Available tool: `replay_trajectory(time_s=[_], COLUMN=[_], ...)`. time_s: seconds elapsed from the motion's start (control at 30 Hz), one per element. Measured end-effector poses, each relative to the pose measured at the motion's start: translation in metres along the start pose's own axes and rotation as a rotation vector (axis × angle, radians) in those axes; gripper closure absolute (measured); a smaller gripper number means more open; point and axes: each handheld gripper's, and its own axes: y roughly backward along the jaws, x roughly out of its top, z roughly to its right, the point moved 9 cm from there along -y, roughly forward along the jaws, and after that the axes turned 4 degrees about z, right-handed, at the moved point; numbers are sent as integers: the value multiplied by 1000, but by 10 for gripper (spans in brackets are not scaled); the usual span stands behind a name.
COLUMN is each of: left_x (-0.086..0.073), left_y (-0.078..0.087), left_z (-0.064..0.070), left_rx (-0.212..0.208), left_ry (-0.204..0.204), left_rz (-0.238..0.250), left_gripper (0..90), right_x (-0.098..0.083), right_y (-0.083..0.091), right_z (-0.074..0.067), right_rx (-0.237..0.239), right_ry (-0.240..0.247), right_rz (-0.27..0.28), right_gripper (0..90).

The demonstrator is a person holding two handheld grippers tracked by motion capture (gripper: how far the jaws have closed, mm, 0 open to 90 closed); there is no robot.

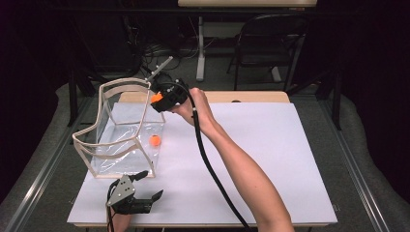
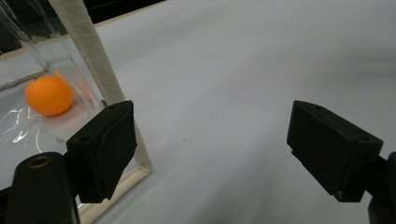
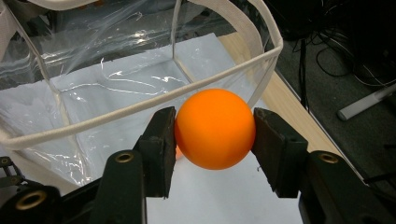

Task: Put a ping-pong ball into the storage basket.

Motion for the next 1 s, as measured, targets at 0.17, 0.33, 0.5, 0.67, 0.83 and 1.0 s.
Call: replay_trajectory(time_s=[0.17,0.33,0.5,0.67,0.83,1.0], left_x=[0,0,0,0,0,1], left_y=[0,0,0,0,0,0], left_z=[0,0,0,-1,0,0], left_rx=[-1,-1,-2,-1,-3,-3], left_ry=[1,2,-5,-2,-4,2], left_rz=[0,1,1,6,5,6], left_gripper=[158,158,158,157,158,158], right_x=[3,7,10,16,21,24], right_y=[-1,-2,-4,-4,-4,-6], right_z=[0,-1,0,-1,-3,-4], right_rx=[-1,-3,-5,-5,-5,-8], right_ry=[0,2,8,8,14,21], right_rz=[2,4,6,14,19,20], right_gripper=[509,509,509,509,509,509])
